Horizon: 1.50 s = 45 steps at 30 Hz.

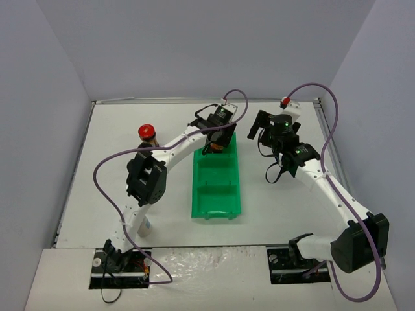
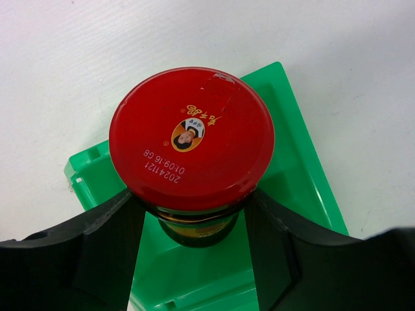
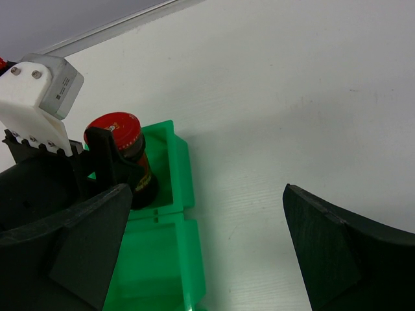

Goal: Organize the condiment bottles

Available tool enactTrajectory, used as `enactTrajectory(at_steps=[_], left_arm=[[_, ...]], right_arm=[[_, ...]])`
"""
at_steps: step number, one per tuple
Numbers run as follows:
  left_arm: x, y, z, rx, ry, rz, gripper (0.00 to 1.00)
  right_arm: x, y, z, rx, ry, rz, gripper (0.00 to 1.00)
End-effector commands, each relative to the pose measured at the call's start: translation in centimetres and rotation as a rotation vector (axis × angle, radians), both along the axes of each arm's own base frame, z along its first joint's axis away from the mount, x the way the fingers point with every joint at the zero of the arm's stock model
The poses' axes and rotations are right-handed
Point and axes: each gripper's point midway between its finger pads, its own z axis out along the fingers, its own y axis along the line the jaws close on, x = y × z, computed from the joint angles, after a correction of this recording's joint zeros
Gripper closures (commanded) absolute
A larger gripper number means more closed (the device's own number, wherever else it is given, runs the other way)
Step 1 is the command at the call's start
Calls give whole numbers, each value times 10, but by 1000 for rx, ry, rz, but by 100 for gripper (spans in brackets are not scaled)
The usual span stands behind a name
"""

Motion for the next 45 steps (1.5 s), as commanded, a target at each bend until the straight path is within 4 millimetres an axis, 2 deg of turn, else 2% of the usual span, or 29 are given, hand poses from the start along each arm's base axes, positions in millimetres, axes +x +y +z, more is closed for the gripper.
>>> enactTrajectory(at_steps=[1,13,21,28,31,33,38,45], left_arm=[[3,6,75,-78,-123,59,100],[-29,39,63,23,-29,104,100],[-39,46,56,46,-5,106,100],[-35,40,53,59,-6,72,100],[-29,33,48,79,8,36,100],[-22,25,59,69,-13,11,100],[-14,11,55,60,4,-28,100],[-16,7,48,63,24,-65,100]], right_arm=[[5,-1,19,7,-75,-16,0],[5,1,9,7,-55,-10,0],[5,4,6,12,-46,-4,0],[6,5,5,14,-44,-6,0],[7,4,6,9,-47,-10,0],[8,4,6,9,-46,-12,0],[9,4,8,11,-50,-20,0],[10,3,7,8,-48,-28,0]])
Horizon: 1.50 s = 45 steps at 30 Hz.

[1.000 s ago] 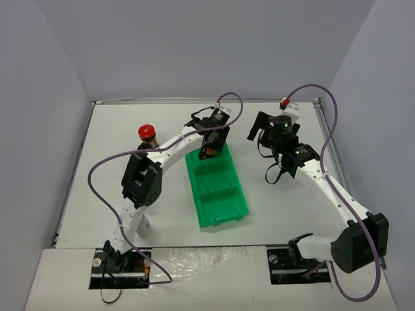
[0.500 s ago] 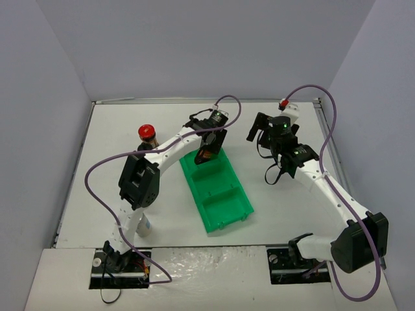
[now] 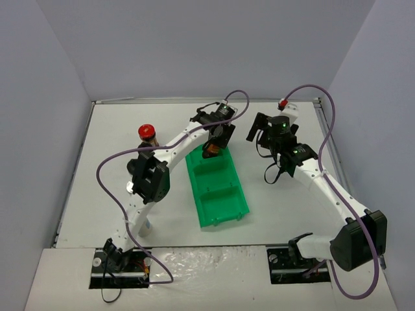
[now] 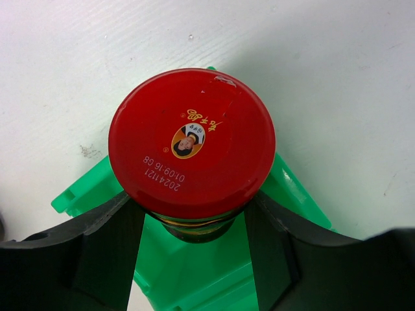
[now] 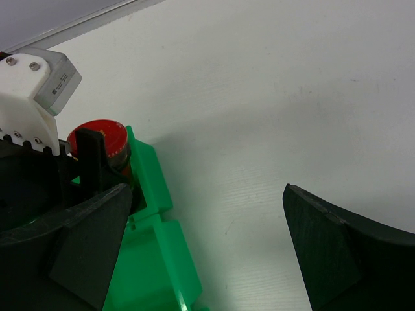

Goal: Organize the condiment bottles

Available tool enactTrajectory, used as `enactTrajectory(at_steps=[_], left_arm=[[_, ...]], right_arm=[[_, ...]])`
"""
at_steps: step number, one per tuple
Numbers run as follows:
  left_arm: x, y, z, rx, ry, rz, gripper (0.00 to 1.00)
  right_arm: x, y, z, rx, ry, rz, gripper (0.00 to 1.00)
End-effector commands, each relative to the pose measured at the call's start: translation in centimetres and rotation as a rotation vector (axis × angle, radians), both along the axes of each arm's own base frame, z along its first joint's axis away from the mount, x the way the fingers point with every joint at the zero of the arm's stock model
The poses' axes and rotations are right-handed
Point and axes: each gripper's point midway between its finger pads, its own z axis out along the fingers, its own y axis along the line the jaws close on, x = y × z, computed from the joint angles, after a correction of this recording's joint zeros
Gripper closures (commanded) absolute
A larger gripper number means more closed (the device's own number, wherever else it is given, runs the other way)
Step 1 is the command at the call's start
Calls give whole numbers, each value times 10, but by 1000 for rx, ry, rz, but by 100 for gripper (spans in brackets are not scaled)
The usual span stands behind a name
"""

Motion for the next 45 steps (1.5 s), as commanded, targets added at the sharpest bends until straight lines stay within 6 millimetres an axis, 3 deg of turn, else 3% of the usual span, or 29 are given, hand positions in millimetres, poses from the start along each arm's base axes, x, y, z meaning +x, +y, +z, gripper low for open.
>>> enactTrajectory(at_steps=[1,6,9,19,20,21,25,28,35,45], left_arm=[[2,-10,49,-61,-91,-63,100],[16,-20,54,-85,-115,-100,100],[31,-23,67,-155,-118,-84,100],[33,-11,53,-155,-71,-61,100],[31,-11,52,-151,-66,-62,95],[31,-9,50,-142,-64,-55,84],[27,-4,44,-129,-53,-48,54],[26,-2,38,-118,-44,-44,40],[28,-2,38,-116,-50,-45,31],[28,9,43,-78,-68,-31,31]], right_arm=[[12,1,20,15,-78,-31,0],[14,1,18,8,-72,-32,0],[16,2,18,12,-69,-32,0],[17,3,13,6,-59,-31,0],[17,4,13,7,-58,-27,0],[18,5,12,8,-54,-23,0],[19,5,9,6,-47,-25,0],[19,5,9,5,-47,-23,0],[21,7,9,4,-46,-20,0],[21,7,6,5,-38,-19,0]])
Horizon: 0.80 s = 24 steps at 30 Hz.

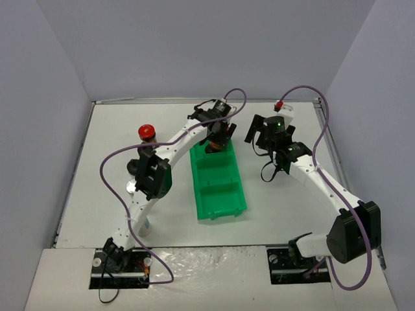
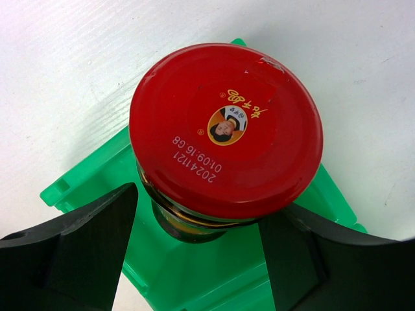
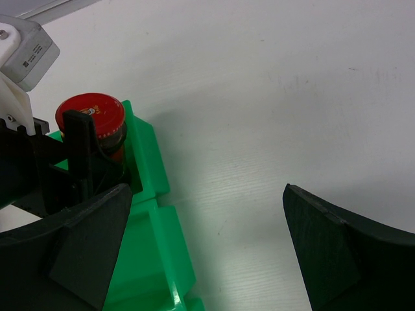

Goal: Organize the condiment bottles

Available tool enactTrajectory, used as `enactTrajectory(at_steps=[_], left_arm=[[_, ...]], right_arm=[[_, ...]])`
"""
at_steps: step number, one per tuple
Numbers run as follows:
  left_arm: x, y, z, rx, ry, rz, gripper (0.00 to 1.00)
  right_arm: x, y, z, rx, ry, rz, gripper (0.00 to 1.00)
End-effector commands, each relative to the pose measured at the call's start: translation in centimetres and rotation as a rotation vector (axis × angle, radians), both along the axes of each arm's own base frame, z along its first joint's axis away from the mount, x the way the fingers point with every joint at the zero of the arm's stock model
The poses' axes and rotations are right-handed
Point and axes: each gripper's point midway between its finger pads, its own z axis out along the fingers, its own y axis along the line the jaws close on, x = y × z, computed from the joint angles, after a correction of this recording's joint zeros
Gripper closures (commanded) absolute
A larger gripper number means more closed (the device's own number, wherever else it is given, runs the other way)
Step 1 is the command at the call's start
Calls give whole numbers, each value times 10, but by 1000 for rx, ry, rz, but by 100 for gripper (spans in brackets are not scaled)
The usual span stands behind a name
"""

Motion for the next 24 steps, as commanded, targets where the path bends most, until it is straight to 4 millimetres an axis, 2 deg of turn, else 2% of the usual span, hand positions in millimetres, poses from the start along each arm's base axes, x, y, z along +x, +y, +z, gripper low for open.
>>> enactTrajectory(at_steps=[1,3,7,13,17,20,22,23,24], left_arm=[[8,13,53,-20,-106,23,31],[8,15,51,-14,-101,26,31],[10,14,57,-23,-117,30,40],[11,16,61,-25,-129,32,72],[13,17,65,-28,-144,38,100],[15,18,67,-39,-165,46,100],[15,19,74,-53,-186,59,100],[16,19,83,-70,-212,64,100],[14,20,80,-67,-208,66,100]], right_arm=[[14,7,28,31,-87,-8,0],[15,7,27,31,-86,-8,0],[17,9,24,33,-79,-7,0],[24,13,34,48,-96,-5,0],[26,14,34,49,-92,-1,0],[27,16,30,56,-84,2,0],[29,19,34,67,-88,9,0],[30,21,36,75,-92,14,0],[32,23,40,86,-98,19,0]])
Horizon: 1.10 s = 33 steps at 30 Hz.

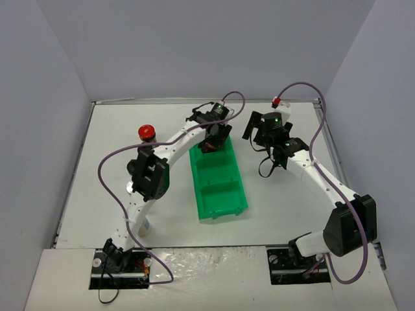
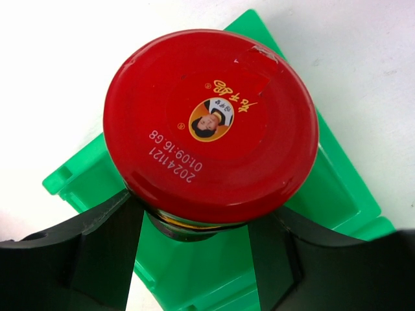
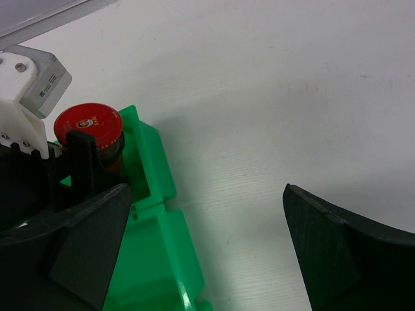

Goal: Organize the condiment bottles

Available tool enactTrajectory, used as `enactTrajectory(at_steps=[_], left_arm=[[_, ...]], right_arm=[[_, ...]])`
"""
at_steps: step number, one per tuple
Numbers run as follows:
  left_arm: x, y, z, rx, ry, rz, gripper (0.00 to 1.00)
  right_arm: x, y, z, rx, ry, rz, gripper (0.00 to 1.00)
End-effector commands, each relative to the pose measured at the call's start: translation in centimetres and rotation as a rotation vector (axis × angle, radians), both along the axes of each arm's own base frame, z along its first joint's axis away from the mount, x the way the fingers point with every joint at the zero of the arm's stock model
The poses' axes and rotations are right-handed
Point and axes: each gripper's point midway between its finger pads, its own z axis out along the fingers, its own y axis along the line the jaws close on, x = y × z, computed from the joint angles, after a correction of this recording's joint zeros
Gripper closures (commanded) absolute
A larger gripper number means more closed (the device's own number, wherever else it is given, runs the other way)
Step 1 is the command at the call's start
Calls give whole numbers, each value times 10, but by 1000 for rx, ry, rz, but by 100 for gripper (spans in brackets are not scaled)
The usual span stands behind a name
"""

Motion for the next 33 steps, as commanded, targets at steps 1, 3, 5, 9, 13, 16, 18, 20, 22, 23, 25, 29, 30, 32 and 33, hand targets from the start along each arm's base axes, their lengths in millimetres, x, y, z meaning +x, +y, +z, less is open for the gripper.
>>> enactTrajectory(at_steps=[1,3,5,9,13,16,18,20,22,23,25,29,30,32,33], left_arm=[[15,8,86,-110,-199,47,100],[14,10,92,-128,-225,49,100],[15,11,102,-154,-260,51,100],[18,14,113,-188,-306,65,100],[21,16,118,-208,-329,72,100],[23,18,123,-218,-354,78,100],[24,19,127,-222,-367,80,100],[26,21,136,-234,-396,91,100],[26,24,138,-240,-410,105,100],[27,25,140,-245,-420,109,100],[27,27,148,-261,-444,116,100],[27,31,155,-293,-495,140,100],[27,30,151,-300,-493,138,100],[26,29,150,-321,-498,134,100],[26,26,147,-336,-494,127,100]], right_arm=[[20,18,42,83,-108,20,0],[23,22,50,105,-119,33,0],[27,27,61,130,-136,46,0],[35,39,68,188,-134,84,0],[37,45,64,230,-111,105,0],[38,45,60,276,-89,103,0],[37,49,59,312,-73,126,0],[38,50,59,331,-64,136,0],[39,52,54,366,-42,140,0],[40,52,52,385,-30,141,0],[44,51,53,427,-29,146,0],[48,56,49,497,2,168,0],[49,57,48,507,8,171,0],[52,56,46,517,17,174,0],[52,58,46,525,21,184,0]])
